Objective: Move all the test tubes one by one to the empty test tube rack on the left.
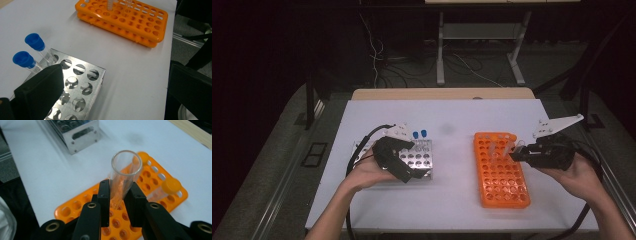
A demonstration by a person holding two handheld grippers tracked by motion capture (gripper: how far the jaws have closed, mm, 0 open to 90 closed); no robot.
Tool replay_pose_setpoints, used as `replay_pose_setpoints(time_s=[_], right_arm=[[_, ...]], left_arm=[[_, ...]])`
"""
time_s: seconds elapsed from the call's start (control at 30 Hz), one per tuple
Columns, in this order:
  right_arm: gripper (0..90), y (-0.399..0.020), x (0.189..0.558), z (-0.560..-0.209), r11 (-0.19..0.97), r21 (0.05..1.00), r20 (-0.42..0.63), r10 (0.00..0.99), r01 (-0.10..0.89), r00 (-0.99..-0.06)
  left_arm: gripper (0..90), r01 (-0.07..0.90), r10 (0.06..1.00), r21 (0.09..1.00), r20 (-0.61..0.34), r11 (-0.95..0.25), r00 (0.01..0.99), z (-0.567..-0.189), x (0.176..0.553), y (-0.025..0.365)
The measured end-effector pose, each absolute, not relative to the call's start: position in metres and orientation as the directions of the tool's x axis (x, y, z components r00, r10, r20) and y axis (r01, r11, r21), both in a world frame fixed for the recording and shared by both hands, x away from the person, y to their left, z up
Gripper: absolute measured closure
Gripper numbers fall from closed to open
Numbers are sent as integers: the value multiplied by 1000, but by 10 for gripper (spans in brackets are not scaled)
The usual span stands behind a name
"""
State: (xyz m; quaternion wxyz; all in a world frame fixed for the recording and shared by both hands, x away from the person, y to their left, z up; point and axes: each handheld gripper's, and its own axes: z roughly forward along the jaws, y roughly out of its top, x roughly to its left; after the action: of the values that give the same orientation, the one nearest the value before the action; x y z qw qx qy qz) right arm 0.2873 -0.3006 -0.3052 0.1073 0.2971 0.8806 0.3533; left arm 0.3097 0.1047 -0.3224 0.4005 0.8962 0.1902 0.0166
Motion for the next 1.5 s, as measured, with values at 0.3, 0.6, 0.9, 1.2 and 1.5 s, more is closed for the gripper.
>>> replay_pose_setpoints(time_s=[0.3,0.6,0.9,1.2,1.5], right_arm=[[748,-269,283,-289,627,675,5,523,389,-852],[747,-235,288,-292,658,667,18,455,350,-890],[747,-208,291,-301,679,657,35,405,326,-914],[747,-190,293,-308,685,658,53,372,312,-927],[748,-172,295,-315,699,652,66,335,295,-940]], left_arm=[[0,317,346,731,-117,-605,931,-318,309,104],[0,304,336,732,-108,-609,936,-313,309,101],[0,283,314,735,-100,-616,944,-308,308,92],[0,255,284,732,-87,-632,955,-301,308,80],[39,210,224,719,-78,-663,972,-292,308,63]])
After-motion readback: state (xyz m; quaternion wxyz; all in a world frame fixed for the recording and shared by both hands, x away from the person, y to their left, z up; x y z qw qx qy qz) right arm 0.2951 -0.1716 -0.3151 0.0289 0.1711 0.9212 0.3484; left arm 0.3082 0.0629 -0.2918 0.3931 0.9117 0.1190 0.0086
